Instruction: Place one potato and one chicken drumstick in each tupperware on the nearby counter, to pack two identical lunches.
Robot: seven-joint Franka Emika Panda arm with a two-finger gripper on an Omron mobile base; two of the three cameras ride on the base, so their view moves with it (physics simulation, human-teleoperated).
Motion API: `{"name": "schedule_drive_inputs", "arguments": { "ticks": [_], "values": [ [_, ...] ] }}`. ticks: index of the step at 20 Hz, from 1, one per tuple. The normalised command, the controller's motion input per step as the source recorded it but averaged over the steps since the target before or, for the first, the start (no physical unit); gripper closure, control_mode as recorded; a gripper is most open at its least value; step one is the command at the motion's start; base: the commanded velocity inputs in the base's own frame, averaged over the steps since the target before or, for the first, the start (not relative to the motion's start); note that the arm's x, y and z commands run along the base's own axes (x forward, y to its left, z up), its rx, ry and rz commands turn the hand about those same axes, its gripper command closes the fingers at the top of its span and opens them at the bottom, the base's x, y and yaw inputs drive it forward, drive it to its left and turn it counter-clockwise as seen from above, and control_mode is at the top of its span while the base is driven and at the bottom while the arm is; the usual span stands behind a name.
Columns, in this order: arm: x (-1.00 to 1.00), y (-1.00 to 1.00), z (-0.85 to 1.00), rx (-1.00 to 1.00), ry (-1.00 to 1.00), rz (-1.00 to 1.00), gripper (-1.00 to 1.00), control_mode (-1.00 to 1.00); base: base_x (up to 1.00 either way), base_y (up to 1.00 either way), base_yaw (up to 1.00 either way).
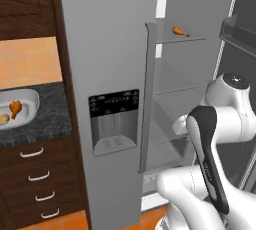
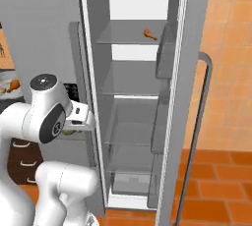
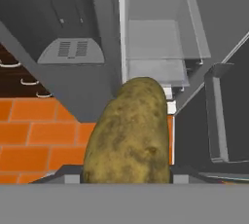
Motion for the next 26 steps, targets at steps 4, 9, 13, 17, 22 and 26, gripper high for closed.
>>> {"name": "schedule_drive_inputs", "arguments": {
  "ticks": [4, 9, 13, 17, 22, 26],
  "values": [
    [0.00, 0.00, 0.00, 0.00, 0.00, 0.00, 1.00, 1.00, -0.31, 1.00, 0.05],
    [0.00, 0.00, 0.00, 0.00, 0.00, 0.00, 1.00, 1.00, -0.02, 1.00, 0.11],
    [0.00, 0.00, 0.00, 0.00, 0.00, 0.00, 1.00, 1.00, 0.03, 1.00, 0.14],
    [0.00, 0.00, 0.00, 0.00, 0.00, 0.00, 1.00, 1.00, 0.09, 1.00, 0.09],
    [0.00, 0.00, 0.00, 0.00, 0.00, 0.00, 1.00, 1.00, 0.12, 1.00, 0.09],
    [0.00, 0.00, 0.00, 0.00, 0.00, 0.00, 1.00, 1.00, 0.24, 1.00, 0.10]
  ]
}}
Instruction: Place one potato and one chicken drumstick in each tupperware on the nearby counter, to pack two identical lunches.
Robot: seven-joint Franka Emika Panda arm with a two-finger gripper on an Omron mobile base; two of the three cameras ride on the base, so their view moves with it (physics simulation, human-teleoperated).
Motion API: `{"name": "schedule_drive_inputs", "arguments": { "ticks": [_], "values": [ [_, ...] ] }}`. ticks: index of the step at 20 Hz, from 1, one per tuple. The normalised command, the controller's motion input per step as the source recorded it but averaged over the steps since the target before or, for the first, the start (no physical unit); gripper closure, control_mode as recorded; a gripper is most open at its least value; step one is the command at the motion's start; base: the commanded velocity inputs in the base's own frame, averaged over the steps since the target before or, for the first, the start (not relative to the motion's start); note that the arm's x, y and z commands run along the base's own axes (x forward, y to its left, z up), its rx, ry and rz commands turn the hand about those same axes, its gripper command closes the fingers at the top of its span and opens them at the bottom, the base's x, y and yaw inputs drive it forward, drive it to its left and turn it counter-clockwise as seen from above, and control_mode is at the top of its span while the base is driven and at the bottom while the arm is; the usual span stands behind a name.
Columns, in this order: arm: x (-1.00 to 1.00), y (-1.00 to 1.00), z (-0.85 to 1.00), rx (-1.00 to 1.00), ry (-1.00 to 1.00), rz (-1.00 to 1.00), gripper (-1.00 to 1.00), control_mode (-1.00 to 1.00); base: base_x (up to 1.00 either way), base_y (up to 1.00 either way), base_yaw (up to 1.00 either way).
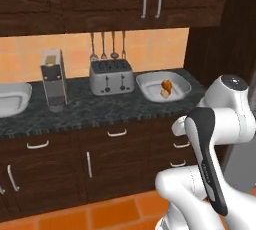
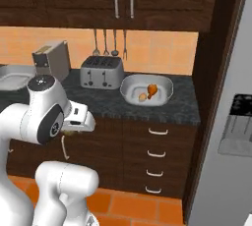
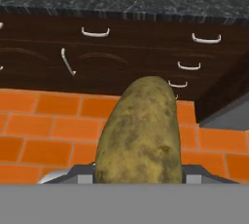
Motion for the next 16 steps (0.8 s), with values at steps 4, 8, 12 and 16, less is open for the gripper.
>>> {"name": "schedule_drive_inputs", "arguments": {
  "ticks": [4, 8, 12, 16],
  "values": [
    [0.00, 0.00, 0.00, 0.00, 0.00, 0.00, 1.00, 1.00, 0.41, 1.00, 0.16],
    [0.00, 0.00, 0.00, 0.00, 0.00, 0.00, 1.00, 1.00, 0.51, 1.00, 0.14],
    [0.00, 0.00, 0.00, 0.00, 0.00, 0.00, 1.00, 1.00, 0.58, 1.00, 0.01],
    [0.00, 0.00, 0.00, 0.00, 0.00, 0.00, 1.00, 1.00, 0.58, 1.00, 0.00]
  ]
}}
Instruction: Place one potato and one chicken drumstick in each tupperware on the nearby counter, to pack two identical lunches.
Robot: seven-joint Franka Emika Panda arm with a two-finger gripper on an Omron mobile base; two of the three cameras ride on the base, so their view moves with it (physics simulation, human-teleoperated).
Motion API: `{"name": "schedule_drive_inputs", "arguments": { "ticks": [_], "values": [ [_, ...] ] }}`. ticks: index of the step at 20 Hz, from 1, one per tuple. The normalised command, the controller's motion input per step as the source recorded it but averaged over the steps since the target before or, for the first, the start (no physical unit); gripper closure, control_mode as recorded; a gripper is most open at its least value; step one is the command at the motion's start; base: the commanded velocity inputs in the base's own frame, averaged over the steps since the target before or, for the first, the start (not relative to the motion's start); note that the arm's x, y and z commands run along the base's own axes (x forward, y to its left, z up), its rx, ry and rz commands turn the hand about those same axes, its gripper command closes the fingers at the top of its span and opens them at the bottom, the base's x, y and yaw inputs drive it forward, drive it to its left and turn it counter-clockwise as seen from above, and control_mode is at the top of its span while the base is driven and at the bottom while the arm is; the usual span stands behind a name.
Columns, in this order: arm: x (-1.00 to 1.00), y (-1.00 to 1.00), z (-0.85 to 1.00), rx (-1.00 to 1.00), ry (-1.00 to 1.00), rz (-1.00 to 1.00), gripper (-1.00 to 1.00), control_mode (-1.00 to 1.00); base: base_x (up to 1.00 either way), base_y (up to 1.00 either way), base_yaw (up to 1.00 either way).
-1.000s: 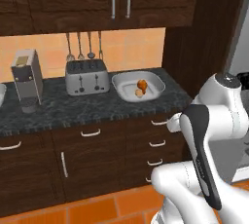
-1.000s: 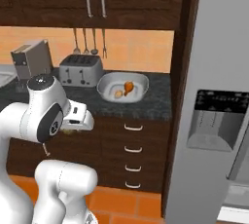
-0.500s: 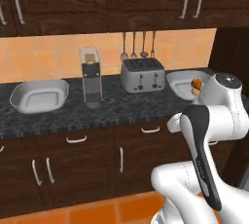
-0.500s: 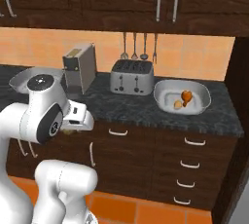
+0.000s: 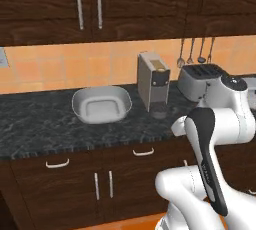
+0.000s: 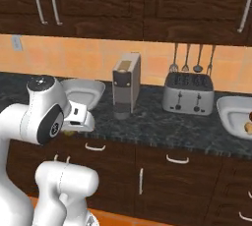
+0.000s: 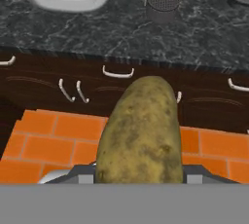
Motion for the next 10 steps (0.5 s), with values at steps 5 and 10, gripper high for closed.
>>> {"name": "schedule_drive_inputs", "arguments": {
  "ticks": [5, 10],
  "values": [
    [0.00, 0.00, 0.00, 0.00, 0.00, 0.00, 1.00, 1.00, 0.58, 0.82, -0.01],
    [0.00, 0.00, 0.00, 0.00, 0.00, 0.00, 1.00, 1.00, 0.83, 0.12, 0.00]
  ]
}}
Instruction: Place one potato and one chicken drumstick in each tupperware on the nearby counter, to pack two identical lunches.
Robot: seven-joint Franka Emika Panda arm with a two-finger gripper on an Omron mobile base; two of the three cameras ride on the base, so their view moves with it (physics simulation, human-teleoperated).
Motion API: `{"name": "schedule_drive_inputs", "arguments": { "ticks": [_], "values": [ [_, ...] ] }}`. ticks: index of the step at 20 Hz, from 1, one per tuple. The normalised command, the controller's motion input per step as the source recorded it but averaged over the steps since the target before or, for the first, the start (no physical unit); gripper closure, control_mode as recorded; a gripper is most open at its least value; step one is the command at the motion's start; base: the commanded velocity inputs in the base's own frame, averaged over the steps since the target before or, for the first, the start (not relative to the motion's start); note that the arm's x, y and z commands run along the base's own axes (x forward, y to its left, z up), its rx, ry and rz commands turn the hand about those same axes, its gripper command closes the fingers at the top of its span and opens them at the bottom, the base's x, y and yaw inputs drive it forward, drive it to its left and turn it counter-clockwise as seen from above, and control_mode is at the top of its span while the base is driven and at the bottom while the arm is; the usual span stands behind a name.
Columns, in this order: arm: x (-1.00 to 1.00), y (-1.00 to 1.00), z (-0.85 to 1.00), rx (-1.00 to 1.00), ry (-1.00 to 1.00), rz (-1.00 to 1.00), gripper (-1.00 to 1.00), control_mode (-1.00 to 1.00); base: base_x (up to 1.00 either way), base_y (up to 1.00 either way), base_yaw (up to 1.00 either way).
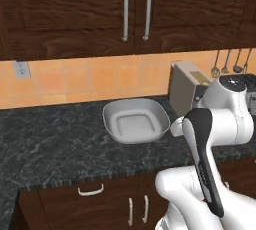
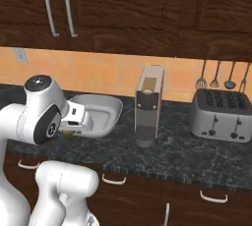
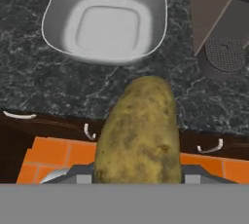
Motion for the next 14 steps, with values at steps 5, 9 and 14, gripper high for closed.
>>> {"name": "schedule_drive_inputs", "arguments": {
  "ticks": [5, 9, 14],
  "values": [
    [0.00, 0.00, 0.00, 0.00, 0.00, 0.00, 1.00, 1.00, 0.68, 0.22, 0.00],
    [0.66, 0.56, -0.15, 0.00, 0.00, 0.00, 1.00, -1.00, 0.00, 0.00, 0.00],
    [1.00, 0.30, -0.46, 0.00, 0.02, 0.00, 1.00, -1.00, 0.00, 0.00, 0.00]
  ]
}}
